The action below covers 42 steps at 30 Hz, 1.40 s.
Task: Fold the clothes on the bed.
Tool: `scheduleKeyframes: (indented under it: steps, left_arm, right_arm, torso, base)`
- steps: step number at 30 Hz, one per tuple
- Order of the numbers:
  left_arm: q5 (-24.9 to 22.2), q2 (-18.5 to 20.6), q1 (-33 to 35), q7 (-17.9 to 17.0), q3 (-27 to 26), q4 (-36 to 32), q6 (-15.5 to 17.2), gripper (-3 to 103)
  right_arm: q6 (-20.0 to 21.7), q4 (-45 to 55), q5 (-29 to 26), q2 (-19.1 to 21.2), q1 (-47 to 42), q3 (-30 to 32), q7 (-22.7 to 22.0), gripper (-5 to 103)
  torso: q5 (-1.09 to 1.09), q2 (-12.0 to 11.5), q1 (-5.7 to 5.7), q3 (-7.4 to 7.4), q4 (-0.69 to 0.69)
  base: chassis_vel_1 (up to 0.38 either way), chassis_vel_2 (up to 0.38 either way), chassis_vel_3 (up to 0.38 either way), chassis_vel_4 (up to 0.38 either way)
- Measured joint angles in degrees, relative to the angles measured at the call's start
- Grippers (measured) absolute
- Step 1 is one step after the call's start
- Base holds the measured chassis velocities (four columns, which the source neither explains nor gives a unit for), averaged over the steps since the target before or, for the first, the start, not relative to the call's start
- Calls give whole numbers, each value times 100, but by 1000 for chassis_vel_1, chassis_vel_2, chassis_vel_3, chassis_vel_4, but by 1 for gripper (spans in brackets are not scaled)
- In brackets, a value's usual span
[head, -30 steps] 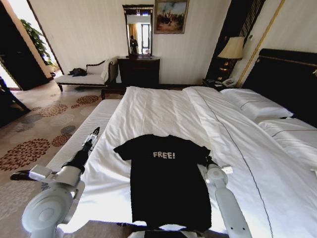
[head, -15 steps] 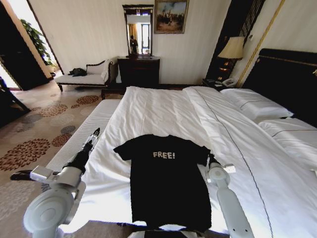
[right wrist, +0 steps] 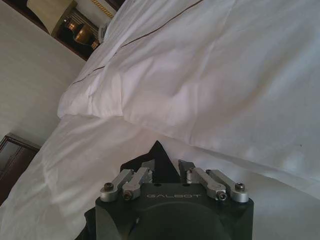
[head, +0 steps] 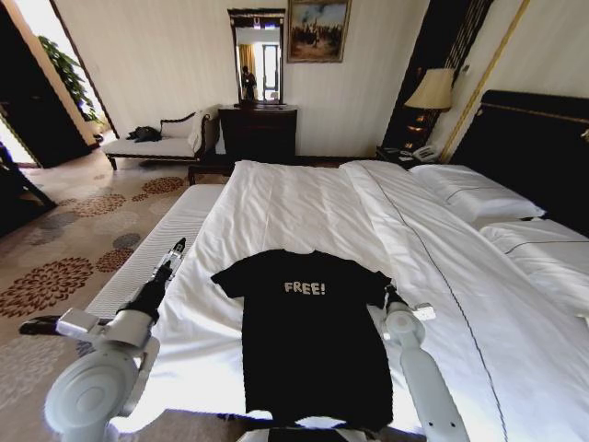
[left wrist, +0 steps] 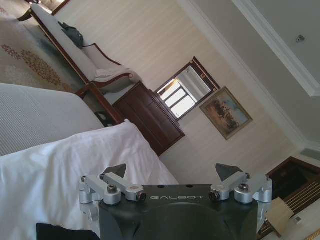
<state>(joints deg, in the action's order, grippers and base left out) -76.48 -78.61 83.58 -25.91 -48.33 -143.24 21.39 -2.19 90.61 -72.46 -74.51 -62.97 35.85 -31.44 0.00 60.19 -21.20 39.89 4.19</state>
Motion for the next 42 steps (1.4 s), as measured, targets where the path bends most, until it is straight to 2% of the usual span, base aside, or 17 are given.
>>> scheduleKeyframes:
  steps: [3, 5, 7, 9, 10, 11, 13, 15, 17, 18, 21, 22, 24, 25, 26, 33, 42]
  left_arm:
    - [0, -1, -16, -1, 14, 0, -1, 100]
    - [0, 0, -18, -2, 16, 0, -1, 100]
    - [0, 2, -22, -3, 18, 0, -2, 100]
    - [0, 5, -25, -3, 18, 0, -2, 100]
    - [0, 8, -28, -4, 18, 0, -3, 100]
    - [0, 12, -31, -5, 18, 0, -4, 100]
    - [-3, 20, -37, -6, 14, 0, -4, 100]
    - [-4, 23, -39, -8, 11, 0, -5, 100]
    - [-7, 24, -43, -10, 9, 0, -6, 100]
    - [-7, 24, -43, -10, 9, 0, -6, 100]
    - [-7, 22, -44, -11, 15, 0, -7, 100]
    - [-7, 22, -44, -11, 15, 0, -7, 100]
    - [-6, 22, -44, -12, 19, 0, -7, 100]
    - [-5, 22, -44, -12, 22, 0, -7, 100]
    - [-4, 22, -42, -13, 24, 0, -7, 100]
    - [7, 28, -27, -13, 29, 0, -7, 100]
    - [25, 33, -3, -13, 38, 0, -7, 100]
  right_arm:
    - [8, -61, 0, 0, 28, -38, 106, 43]
    - [10, -74, 0, 1, 38, -51, 149, 43]
    - [12, -103, 0, 0, 61, -85, 214, 54]
    - [13, -125, 0, -2, 81, -102, 227, 54]
    - [13, -143, 1, -8, 97, -115, 235, 59]
    - [13, -154, 1, -13, 108, -123, 239, 57]
    - [13, -160, 1, -23, 119, -141, 243, 47]
    - [13, -160, 1, -27, 121, -147, 245, 47]
    - [8, -172, 8, -29, 128, -152, 250, 35]
    - [8, -172, 8, -29, 128, -152, 250, 35]
    - [-2, -219, 29, -29, 140, -152, 251, 19]
    - [-2, -219, 29, -29, 140, -152, 251, 19]
    - [-8, -241, 49, -25, 148, -151, 251, 9]
    - [-11, -248, 56, -24, 150, -150, 250, 9]
    - [-15, -249, 59, -21, 152, -146, 249, 4]
    - [-49, -244, 153, -2, 155, -134, 250, 0]
    - [-189, -74, 864, 45, 183, -474, 612, 0]
  torso:
    - [0, 0, 0, 0, 0]
    - [0, 0, 0, 0, 0]
    - [0, 0, 0, 0, 0]
    - [0, 0, 0, 0, 0]
    - [0, 0, 0, 0, 0]
    - [0, 0, 0, 1, 0]
    - [-1, 0, 0, 1, 0]
    - [0, 0, 0, 1, 0]
    - [-1, 0, 0, 1, 0]
    - [-1, 0, 0, 1, 0]
    - [0, 0, 0, 1, 0]
    - [0, 0, 0, 1, 0]
    - [0, 0, 0, 1, 0]
    - [0, 0, 0, 1, 0]
    - [0, 0, 0, 1, 0]
    - [0, 0, 0, 1, 0]
    - [0, 0, 0, 1, 1]
  base:
    - [0, 0, 0, 0]
    - [0, 0, 0, 0]
    - [0, 0, 0, 0]
    - [0, 0, 0, 0]
    - [0, 0, 0, 0]
    - [0, 0, 0, 0]
    - [0, 0, 0, 0]
    - [0, 0, 0, 0]
    - [0, 0, 0, 0]
    - [0, 0, 0, 0]
    - [0, 0, 0, 0]
    - [0, 0, 0, 0]
    - [0, 0, 0, 0]
    - [0, 0, 0, 0]
    - [0, 0, 0, 0]
    - [0, 0, 0, 0]
    - [0, 0, 0, 0]
